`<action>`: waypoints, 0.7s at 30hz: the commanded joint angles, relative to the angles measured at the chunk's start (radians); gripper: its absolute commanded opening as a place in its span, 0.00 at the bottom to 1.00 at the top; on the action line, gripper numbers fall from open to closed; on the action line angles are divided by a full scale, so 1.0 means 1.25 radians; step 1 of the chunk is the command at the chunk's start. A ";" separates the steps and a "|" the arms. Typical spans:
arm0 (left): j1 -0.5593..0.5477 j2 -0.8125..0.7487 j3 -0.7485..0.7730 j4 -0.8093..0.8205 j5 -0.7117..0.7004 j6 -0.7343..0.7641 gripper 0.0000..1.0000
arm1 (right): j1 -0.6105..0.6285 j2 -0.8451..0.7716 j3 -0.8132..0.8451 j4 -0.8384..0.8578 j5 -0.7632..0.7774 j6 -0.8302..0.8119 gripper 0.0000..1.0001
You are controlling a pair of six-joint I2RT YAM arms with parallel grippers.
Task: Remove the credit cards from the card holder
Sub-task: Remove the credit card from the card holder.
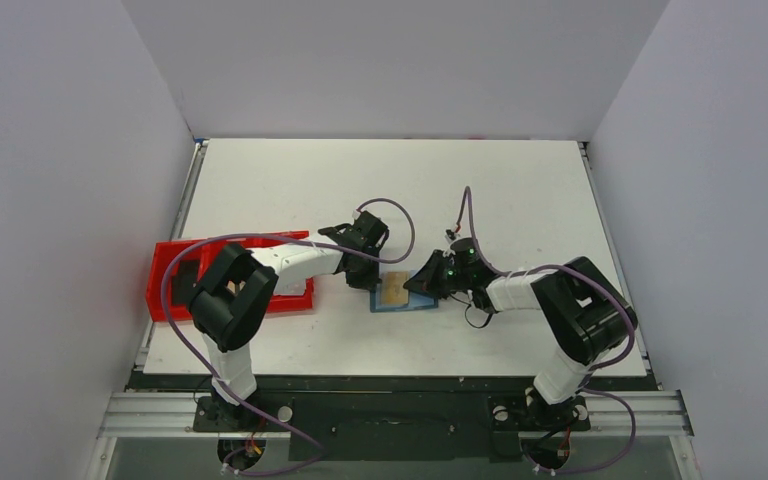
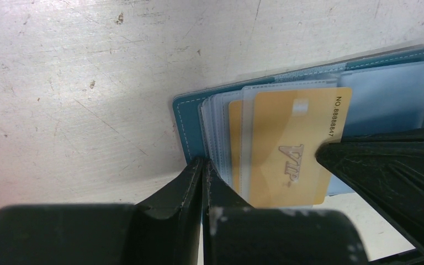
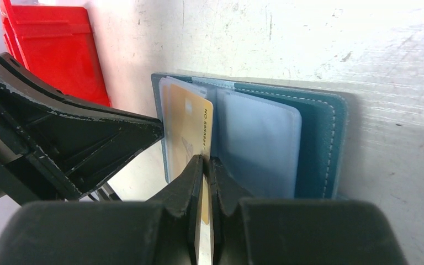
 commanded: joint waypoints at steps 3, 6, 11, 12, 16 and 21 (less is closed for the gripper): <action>0.006 0.045 -0.040 -0.045 -0.047 0.007 0.00 | -0.024 -0.049 -0.008 -0.048 0.040 -0.048 0.00; 0.006 0.047 -0.040 -0.046 -0.047 0.007 0.00 | -0.030 -0.052 -0.008 -0.065 0.042 -0.057 0.00; 0.007 0.047 -0.040 -0.044 -0.047 0.007 0.00 | -0.038 -0.062 -0.011 -0.088 0.047 -0.073 0.00; 0.006 0.047 -0.040 -0.043 -0.047 0.006 0.00 | -0.039 -0.066 -0.011 -0.092 0.052 -0.076 0.00; 0.006 0.048 -0.041 -0.043 -0.048 0.006 0.00 | -0.045 -0.084 -0.008 -0.119 0.061 -0.090 0.00; 0.006 0.048 -0.042 -0.042 -0.048 0.006 0.00 | -0.049 -0.102 0.004 -0.175 0.081 -0.118 0.00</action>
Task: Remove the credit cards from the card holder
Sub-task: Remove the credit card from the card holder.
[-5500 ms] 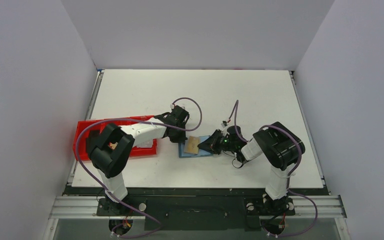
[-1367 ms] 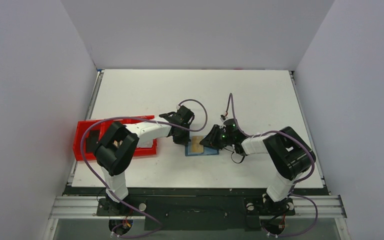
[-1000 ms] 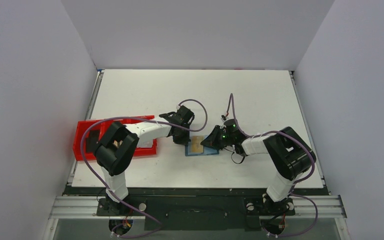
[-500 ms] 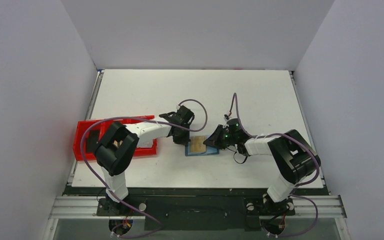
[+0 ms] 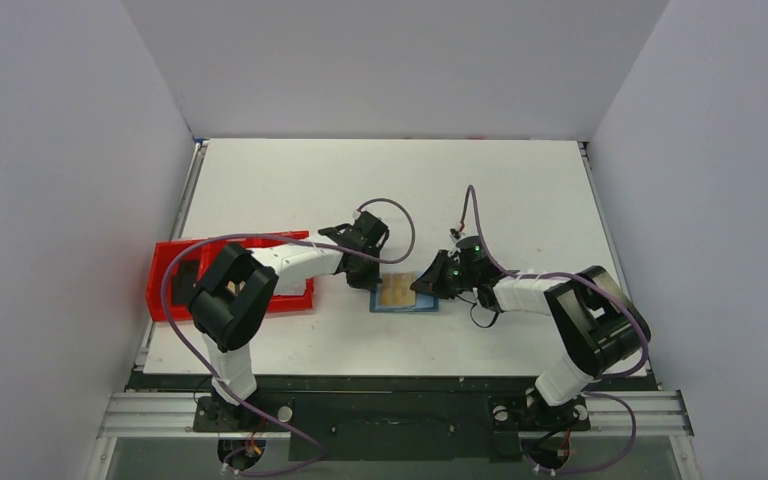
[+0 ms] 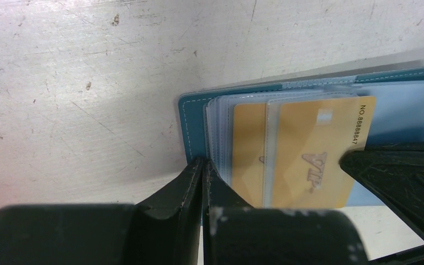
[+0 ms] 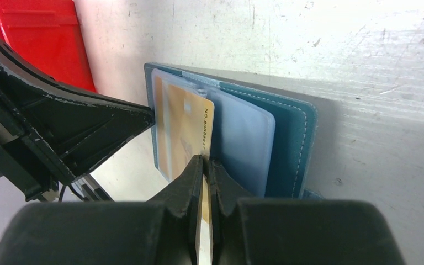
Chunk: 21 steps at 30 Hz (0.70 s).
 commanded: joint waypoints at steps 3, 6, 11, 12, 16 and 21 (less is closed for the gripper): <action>0.005 0.051 -0.040 -0.045 -0.049 0.007 0.00 | -0.029 -0.039 0.009 -0.089 0.087 -0.067 0.00; 0.005 0.053 -0.040 -0.044 -0.047 0.006 0.00 | -0.033 -0.039 0.006 -0.095 0.087 -0.072 0.00; 0.005 0.054 -0.040 -0.045 -0.047 0.007 0.00 | -0.045 -0.029 -0.009 -0.072 0.066 -0.072 0.00; 0.005 0.054 -0.039 -0.045 -0.047 0.007 0.00 | -0.047 -0.024 -0.017 -0.060 0.047 -0.068 0.00; 0.005 0.053 -0.039 -0.045 -0.047 0.007 0.00 | -0.060 -0.016 -0.037 -0.007 0.008 -0.042 0.00; 0.006 0.053 -0.038 -0.045 -0.047 0.007 0.00 | -0.069 -0.015 -0.045 0.006 -0.005 -0.040 0.03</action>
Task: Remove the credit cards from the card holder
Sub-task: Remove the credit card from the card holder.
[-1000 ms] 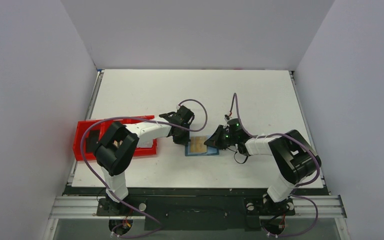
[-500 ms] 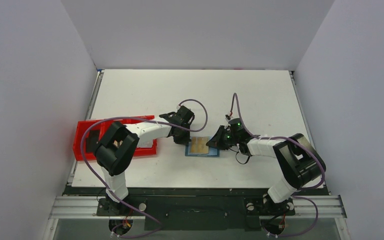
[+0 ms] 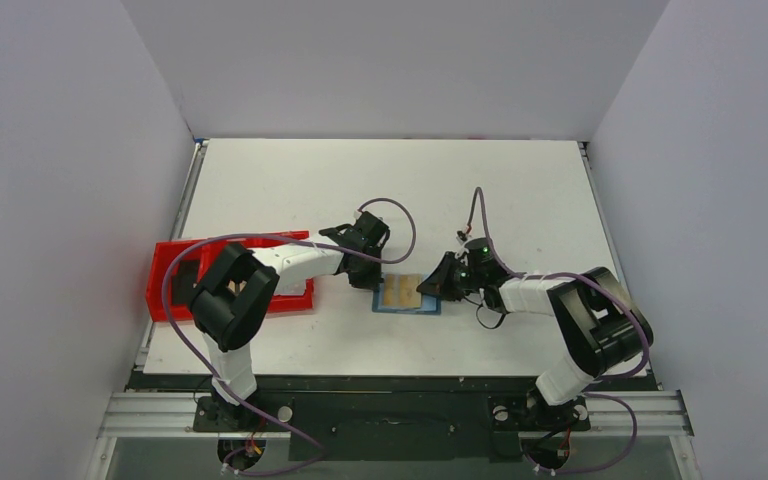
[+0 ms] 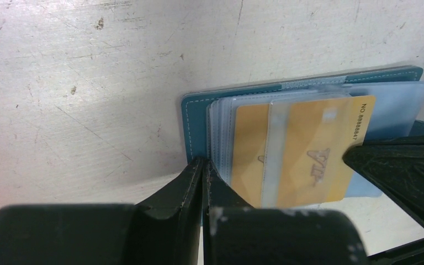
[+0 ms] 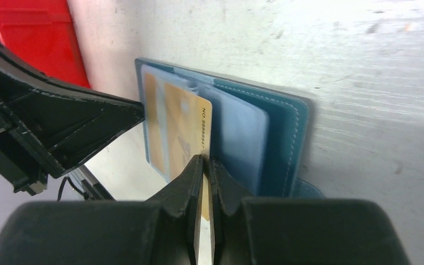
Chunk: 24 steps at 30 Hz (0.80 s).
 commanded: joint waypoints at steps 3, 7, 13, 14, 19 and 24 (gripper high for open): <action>0.008 0.050 -0.035 -0.066 -0.062 0.021 0.00 | -0.029 -0.001 -0.020 0.020 0.022 -0.009 0.04; 0.008 0.048 -0.033 -0.066 -0.061 0.022 0.00 | -0.030 0.009 -0.021 0.043 0.004 0.004 0.08; 0.008 0.051 -0.030 -0.067 -0.062 0.023 0.00 | -0.030 0.005 -0.023 0.034 0.011 0.003 0.02; 0.008 0.051 -0.030 -0.066 -0.061 0.023 0.00 | -0.031 -0.002 -0.022 0.028 0.016 -0.002 0.00; 0.008 0.049 -0.028 -0.066 -0.061 0.024 0.00 | -0.042 -0.028 -0.020 -0.017 0.032 -0.019 0.00; 0.008 0.048 -0.032 -0.066 -0.061 0.023 0.00 | -0.062 -0.072 -0.017 -0.081 0.055 -0.051 0.00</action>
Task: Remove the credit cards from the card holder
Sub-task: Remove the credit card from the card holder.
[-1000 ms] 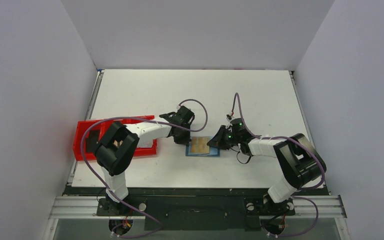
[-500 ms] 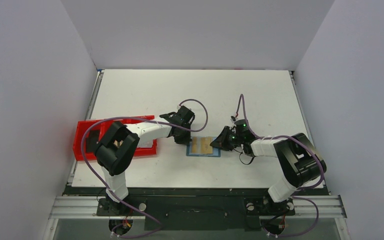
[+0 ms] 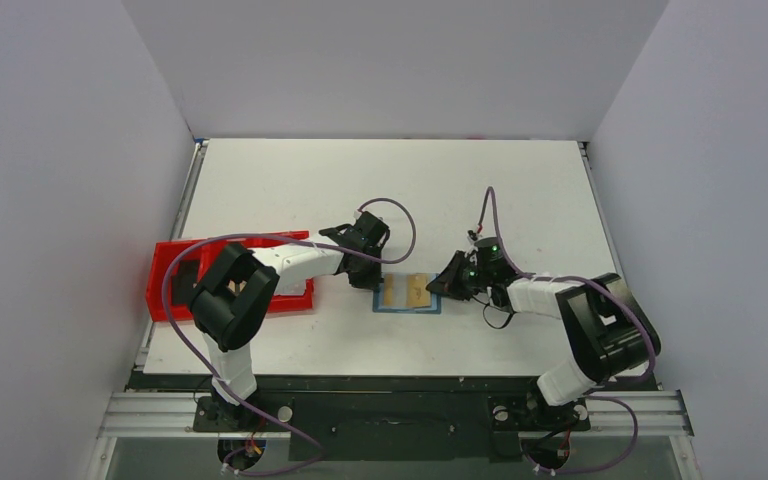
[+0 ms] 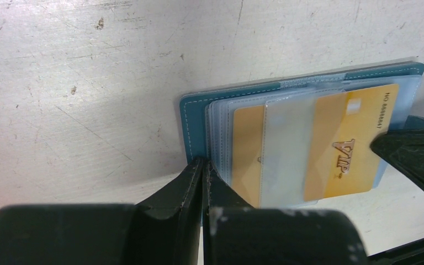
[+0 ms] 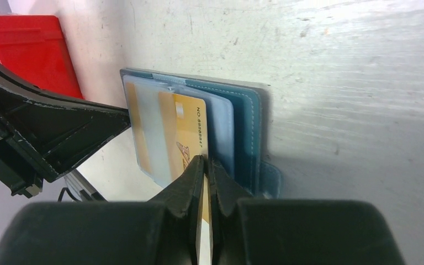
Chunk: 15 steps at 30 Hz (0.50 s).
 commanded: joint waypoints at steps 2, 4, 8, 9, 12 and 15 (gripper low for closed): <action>0.008 0.047 -0.033 -0.065 -0.062 0.022 0.00 | -0.028 -0.068 -0.002 -0.079 0.058 -0.056 0.00; 0.007 0.045 -0.033 -0.064 -0.060 0.022 0.00 | -0.035 -0.087 0.000 -0.102 0.067 -0.064 0.00; 0.007 0.030 -0.027 -0.068 -0.057 0.019 0.00 | -0.043 -0.130 0.007 -0.148 0.076 -0.075 0.00; 0.007 0.025 -0.024 -0.070 -0.056 0.018 0.00 | -0.044 -0.147 0.012 -0.154 0.078 -0.076 0.00; 0.007 -0.002 0.003 -0.087 -0.060 0.017 0.00 | -0.044 -0.176 0.032 -0.187 0.074 -0.076 0.00; 0.007 -0.030 0.050 -0.111 -0.068 0.023 0.01 | -0.044 -0.202 0.049 -0.211 0.070 -0.075 0.00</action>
